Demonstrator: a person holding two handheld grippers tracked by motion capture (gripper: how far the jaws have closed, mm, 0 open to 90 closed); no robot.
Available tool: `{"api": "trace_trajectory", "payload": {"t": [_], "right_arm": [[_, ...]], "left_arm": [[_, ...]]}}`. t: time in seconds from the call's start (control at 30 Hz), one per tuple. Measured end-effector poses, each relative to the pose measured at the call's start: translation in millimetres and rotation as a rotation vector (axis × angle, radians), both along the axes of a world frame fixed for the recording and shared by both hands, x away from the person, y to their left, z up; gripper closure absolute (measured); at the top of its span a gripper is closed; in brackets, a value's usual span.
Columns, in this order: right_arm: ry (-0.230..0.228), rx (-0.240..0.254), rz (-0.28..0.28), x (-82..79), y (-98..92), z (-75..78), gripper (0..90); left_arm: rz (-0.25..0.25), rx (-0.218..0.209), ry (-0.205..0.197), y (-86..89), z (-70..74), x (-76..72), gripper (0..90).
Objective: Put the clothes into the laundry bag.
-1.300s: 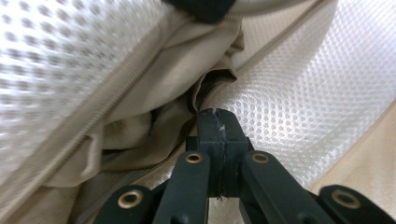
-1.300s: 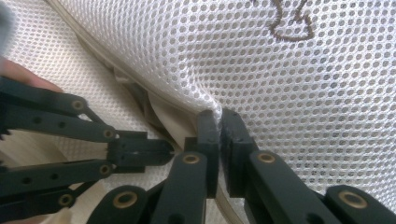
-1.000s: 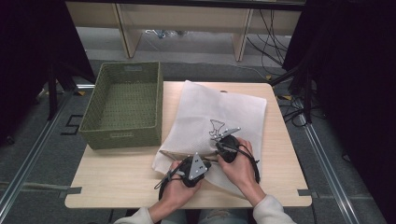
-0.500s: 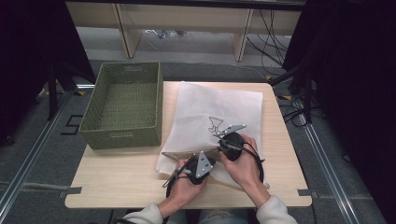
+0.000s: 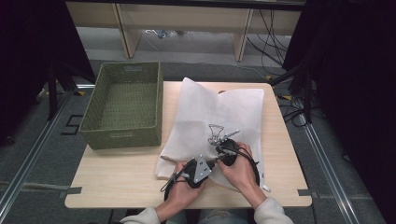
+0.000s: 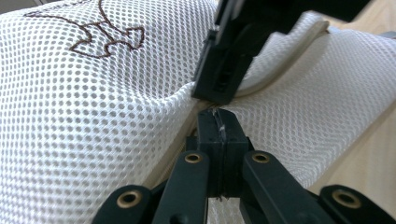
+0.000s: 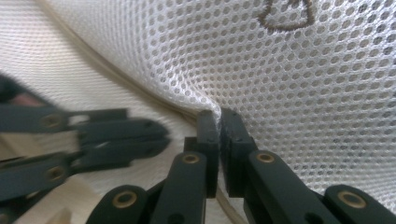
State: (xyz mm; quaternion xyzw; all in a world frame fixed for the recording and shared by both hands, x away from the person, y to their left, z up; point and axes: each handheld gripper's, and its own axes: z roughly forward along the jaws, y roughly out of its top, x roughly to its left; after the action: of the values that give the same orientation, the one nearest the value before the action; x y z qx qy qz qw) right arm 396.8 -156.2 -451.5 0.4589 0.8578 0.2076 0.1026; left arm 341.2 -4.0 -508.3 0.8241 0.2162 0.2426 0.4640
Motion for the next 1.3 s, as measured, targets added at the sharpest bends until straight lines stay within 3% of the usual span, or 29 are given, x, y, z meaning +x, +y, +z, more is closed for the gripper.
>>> {"api": "trace_trajectory", "payload": {"t": [0.17, 0.27, 0.3, 0.33, 0.4, 0.47, 0.53, 0.6, 0.63, 0.7, 0.73, 0.77, 0.8, 0.87, 0.93, 1.0, 1.03, 1.1, 1.13, 1.2, 1.3], "right_arm": [[0.009, -0.013, -0.032, 7.3, -5.8, -9.6, 88.2], [-0.008, -0.024, -0.038, 13.4, -12.6, -10.8, 88.2], [-0.014, -0.023, -0.06, 14.1, -13.9, -9.9, 88.2], [-0.014, -0.023, -0.06, 14.1, -13.9, -9.9, 88.2], [-0.057, -0.053, -0.071, 20.2, -20.6, -9.4, 88.1], [-0.06, -0.039, -0.094, 23.7, -23.6, -9.9, 87.8], [-0.062, -0.04, -0.073, 23.4, -25.9, -7.6, 87.7], [-0.063, -0.028, -0.048, 19.8, -25.0, -3.9, 87.5], [-0.074, -0.027, -0.015, 18.4, -25.5, -1.5, 87.3], [-0.066, -0.024, 0.023, 13.1, -25.6, 3.9, 86.0], [-0.027, -0.028, 0.023, 10.2, -25.1, 5.3, 85.7], [-0.027, -0.028, 0.023, 10.2, -25.1, 5.3, 85.7], [-0.031, -0.039, 0.062, 11.0, -29.8, 1.1, 85.4], [-0.018, -0.036, 0.051, 11.7, -31.3, -2.5, 84.3], [0.005, -0.055, 0.052, 11.7, -31.0, -2.4, 82.5], [0.001, -0.058, 0.068, 10.4, -29.8, 1.3, 77.9], [-0.005, -0.041, 0.047, 7.2, -28.2, 6.0, 74.9], [-0.031, -0.021, 0.059, 6.0, -29.2, 12.2, 72.9], [-0.07, 0.033, 0.064, 0.6, -30.4, 30.9, 69.7], [-0.122, 0.082, 0.058, -3.3, -29.3, 44.0, 66.4], [-0.164, 0.11, 0.086, -4.9, -27.8, 55.0, 66.0]], "left_arm": [[-0.018, -0.028, -0.038, 7.5, 7.9, -12.9, 89.0], [-0.012, -0.037, -0.015, 16.3, 9.9, -14.7, 88.8], [-0.019, -0.046, 0.016, 17.2, 7.7, -15.9, 88.8], [-0.019, -0.046, 0.016, 17.2, 7.7, -15.9, 88.6], [-0.024, -0.038, 0.029, 18.2, 3.0, -16.6, 88.2], [-0.015, -0.048, 0.029, 19.2, 3.8, -15.3, 87.2], [-0.014, -0.05, 0.016, 22.8, 7.3, -12.7, 85.9], [0.019, -0.061, 0.002, 29.2, 11.8, -10.5, 84.4], [0.019, -0.076, 0.003, 32.4, 13.9, -9.3, 83.5], [0.039, -0.091, -0.006, 41.5, 18.1, -7.2, 81.9], [0.053, -0.088, -0.014, 45.3, 19.4, -6.2, 80.8], [0.053, -0.088, -0.014, 45.3, 19.4, -6.2, 79.7], [0.073, -0.092, -0.021, 55.3, 21.3, -4.2, 78.0], [0.1, -0.088, -0.043, 64.3, 22.4, -2.2, 75.4], [0.121, -0.093, -0.037, 72.4, 22.7, -1.0, 71.4], [0.13, -0.096, -0.037, 79.1, 23.3, 0.4, 66.5], [0.135, -0.1, -0.035, 82.4, 23.5, 0.9, 64.5], [0.144, -0.104, -0.038, 85.1, 23.8, 0.9, 60.8], [0.146, -0.111, -0.04, 88.8, 24.8, 0.4, 59.4], [0.141, -0.123, -0.03, 90.2, 25.2, -0.3, 57.1], [0.131, -0.129, -0.026, 92.4, 25.5, -0.9, 52.8]]}}
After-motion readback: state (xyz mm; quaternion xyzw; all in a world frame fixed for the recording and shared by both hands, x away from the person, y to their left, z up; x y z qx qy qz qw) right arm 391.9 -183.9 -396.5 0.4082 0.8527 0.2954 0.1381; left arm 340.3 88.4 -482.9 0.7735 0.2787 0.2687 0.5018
